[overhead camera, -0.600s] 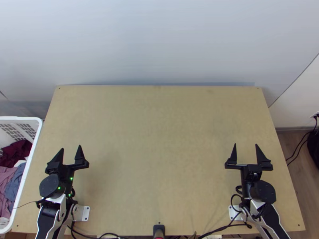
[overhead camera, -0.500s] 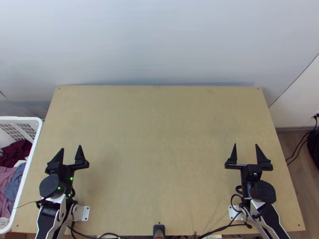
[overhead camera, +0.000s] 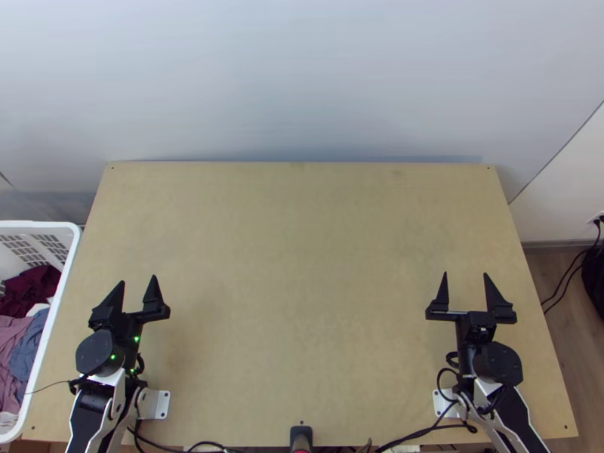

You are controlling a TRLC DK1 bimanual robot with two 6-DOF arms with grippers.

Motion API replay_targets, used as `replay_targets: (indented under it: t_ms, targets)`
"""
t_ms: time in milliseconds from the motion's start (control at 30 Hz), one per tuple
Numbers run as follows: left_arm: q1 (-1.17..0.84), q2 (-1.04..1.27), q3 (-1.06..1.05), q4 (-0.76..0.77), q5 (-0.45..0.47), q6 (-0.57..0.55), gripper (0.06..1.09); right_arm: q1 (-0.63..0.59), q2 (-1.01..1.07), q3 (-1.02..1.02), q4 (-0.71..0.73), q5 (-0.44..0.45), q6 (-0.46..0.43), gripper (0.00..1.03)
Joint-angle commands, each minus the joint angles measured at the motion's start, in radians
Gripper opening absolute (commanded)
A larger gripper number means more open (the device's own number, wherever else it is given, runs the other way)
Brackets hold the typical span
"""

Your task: Fold the t-shirt

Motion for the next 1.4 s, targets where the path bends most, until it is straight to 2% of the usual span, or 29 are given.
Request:
replay_targets:
  t_ms: [0, 333, 433, 500, 567, 667, 733, 967, 1200, 1367]
  targets:
    - [-0.007, 0.000, 0.002, -0.010, 0.002, -0.038, 1.04, 0.005, 0.000, 0.000, 0.000, 0.000, 0.000, 0.98]
    - [-0.075, 0.007, 0.004, -0.020, -0.007, -0.064, 1.04, -0.014, 0.000, 0.000, 0.000, -0.001, 0.011, 0.98]
    - [-0.072, 0.004, 0.005, -0.023, -0.063, -0.059, 1.04, -0.020, -0.004, -0.009, 0.026, -0.003, 0.155, 0.98]
    - [-0.076, 0.000, 0.004, -0.017, -0.076, -0.041, 1.04, -0.031, -0.003, -0.009, 0.051, -0.003, 0.178, 0.98]
    - [-0.118, -0.002, 0.008, 0.002, -0.081, 0.012, 1.04, -0.031, -0.004, -0.009, 0.060, 0.002, 0.128, 0.98]
    - [-0.139, -0.002, 0.020, 0.013, -0.080, 0.030, 1.04, -0.034, -0.004, -0.006, 0.123, 0.016, -0.046, 0.98]
    - [-0.128, -0.002, 0.020, 0.043, -0.092, 0.010, 1.04, -0.041, -0.004, 0.009, 0.186, 0.016, -0.116, 0.98]
    - [-0.081, 0.053, 0.143, 0.114, -0.104, 0.044, 1.04, 0.045, 0.020, 0.144, 0.065, 0.020, -0.121, 0.98]
    - [0.157, 0.488, 0.493, 0.066, -0.072, 0.058, 1.04, 0.034, 0.243, 0.367, -0.057, 0.028, -0.021, 0.98]
    - [0.339, 0.753, 0.729, 0.048, -0.072, 0.096, 1.04, 0.022, 0.519, 0.608, -0.302, 0.032, 0.135, 0.98]
